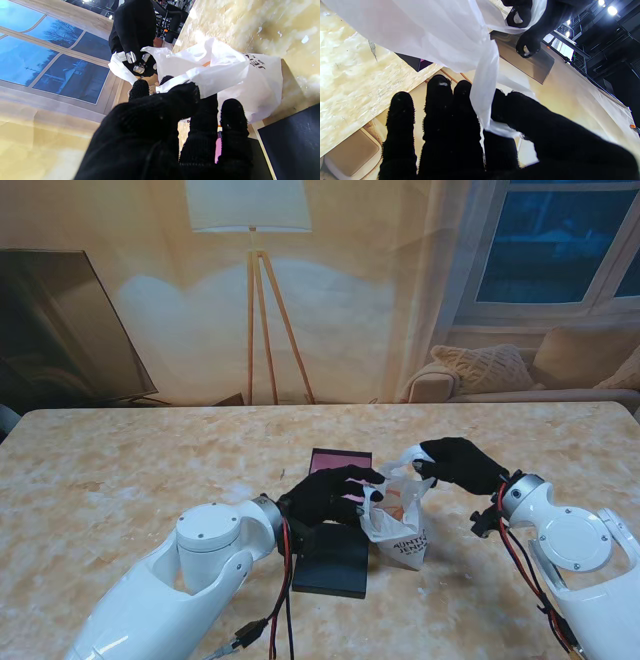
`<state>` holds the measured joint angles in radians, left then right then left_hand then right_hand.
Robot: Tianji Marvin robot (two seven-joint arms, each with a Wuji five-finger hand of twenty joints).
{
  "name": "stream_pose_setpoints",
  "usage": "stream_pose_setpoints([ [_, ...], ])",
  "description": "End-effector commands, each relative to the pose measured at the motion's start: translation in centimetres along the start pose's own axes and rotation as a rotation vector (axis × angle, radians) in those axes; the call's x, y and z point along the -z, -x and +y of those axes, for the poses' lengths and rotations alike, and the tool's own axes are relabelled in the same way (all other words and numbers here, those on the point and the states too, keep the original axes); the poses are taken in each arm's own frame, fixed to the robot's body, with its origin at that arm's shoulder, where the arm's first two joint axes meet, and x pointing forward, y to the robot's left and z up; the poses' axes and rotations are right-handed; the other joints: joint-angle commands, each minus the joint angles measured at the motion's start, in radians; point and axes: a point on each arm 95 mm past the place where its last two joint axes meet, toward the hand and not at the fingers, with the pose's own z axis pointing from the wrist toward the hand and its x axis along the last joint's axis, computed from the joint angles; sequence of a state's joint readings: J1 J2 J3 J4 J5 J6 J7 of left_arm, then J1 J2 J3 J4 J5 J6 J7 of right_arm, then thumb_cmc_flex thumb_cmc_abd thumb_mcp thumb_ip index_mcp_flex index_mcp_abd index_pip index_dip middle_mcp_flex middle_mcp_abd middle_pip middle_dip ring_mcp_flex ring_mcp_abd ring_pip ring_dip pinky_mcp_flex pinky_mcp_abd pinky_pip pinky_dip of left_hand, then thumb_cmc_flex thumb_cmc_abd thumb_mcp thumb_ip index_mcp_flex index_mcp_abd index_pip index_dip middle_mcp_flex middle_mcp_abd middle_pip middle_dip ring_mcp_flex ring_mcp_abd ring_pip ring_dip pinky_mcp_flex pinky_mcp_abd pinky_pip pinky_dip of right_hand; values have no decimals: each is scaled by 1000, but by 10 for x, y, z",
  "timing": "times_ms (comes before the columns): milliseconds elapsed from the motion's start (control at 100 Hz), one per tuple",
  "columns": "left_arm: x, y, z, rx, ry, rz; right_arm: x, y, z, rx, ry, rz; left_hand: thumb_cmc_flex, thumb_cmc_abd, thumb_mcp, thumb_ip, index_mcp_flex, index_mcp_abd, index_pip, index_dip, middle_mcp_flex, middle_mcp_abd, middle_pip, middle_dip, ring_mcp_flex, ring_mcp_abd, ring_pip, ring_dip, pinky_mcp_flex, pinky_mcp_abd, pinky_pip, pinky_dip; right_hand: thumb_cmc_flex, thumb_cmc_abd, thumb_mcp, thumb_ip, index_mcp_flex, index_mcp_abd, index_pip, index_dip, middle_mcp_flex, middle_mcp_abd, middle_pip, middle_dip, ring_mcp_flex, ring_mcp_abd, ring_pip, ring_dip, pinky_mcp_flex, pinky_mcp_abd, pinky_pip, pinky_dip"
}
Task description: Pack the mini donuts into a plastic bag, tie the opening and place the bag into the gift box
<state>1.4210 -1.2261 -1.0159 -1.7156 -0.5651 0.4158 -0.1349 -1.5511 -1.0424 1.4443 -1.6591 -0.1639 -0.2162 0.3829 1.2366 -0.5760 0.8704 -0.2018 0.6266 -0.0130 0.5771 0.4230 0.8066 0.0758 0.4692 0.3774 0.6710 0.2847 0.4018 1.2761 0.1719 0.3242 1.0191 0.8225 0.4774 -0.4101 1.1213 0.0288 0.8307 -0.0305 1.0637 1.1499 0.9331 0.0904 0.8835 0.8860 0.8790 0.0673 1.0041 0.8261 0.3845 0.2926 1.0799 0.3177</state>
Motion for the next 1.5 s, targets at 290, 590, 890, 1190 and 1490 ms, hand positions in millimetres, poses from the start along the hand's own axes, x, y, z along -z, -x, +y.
stream_pose_setpoints([
  [290, 3, -13, -1, 77, 89, -13, -10, 6, -11, 89, -29, -17, 33, 4, -24, 0, -7, -31, -59, -65, 1, -28, -45, -17, 60, -16, -51, -35, 5, -1, -5, -12, 100, 87, 18, 6, -33, -155, 2, -6, -42, -24, 12, 13, -20, -37, 39, 23, -7, -5, 15, 37],
  [590, 7, -16, -5, 42, 98, -63, -9, 6, -10, 98, -5, -10, -292, 252, -212, 108, -45, 69, -224, -81, -192, 145, -125, -36, -109, 59, 186, -344, -28, 12, 12, 72, 171, 138, -47, 7, -76, -183, -33, -9, -37, -35, 12, 3, 9, -67, 34, 13, 22, -16, 25, 46],
  [890, 6, -23, -8, -291, 107, -26, -15, 2, -7, 17, 44, 0, -304, 287, -290, 116, -3, 121, -258, -42, -199, 204, -88, 45, -64, 72, 322, -267, 22, 3, 107, 119, 300, 158, -49, 85, -54, -251, 32, 66, 60, -104, 85, -13, 126, -115, 87, 8, 118, -37, 62, 53],
  [1190, 11, -34, -16, -619, 84, 59, -17, 1, -4, 18, 8, 5, -412, 273, -325, 109, -26, 116, -282, -22, -326, 238, -102, 112, -113, 30, 398, -196, 12, -25, 116, 105, 319, 196, -69, 139, -37, -283, 113, 141, 68, -105, 194, 73, 135, -125, 224, 90, 118, -30, 75, 55],
  [1490, 9, -34, -20, -834, 68, 87, -16, 0, -2, 21, -2, 22, -471, 376, -529, 117, -142, 79, -353, -40, -480, 259, -247, 50, -241, 51, 236, -285, -49, -21, 34, 81, 319, 179, -36, 178, 7, -304, 142, 157, 108, -117, 226, 97, 166, -129, 261, 120, 139, -30, 79, 59],
])
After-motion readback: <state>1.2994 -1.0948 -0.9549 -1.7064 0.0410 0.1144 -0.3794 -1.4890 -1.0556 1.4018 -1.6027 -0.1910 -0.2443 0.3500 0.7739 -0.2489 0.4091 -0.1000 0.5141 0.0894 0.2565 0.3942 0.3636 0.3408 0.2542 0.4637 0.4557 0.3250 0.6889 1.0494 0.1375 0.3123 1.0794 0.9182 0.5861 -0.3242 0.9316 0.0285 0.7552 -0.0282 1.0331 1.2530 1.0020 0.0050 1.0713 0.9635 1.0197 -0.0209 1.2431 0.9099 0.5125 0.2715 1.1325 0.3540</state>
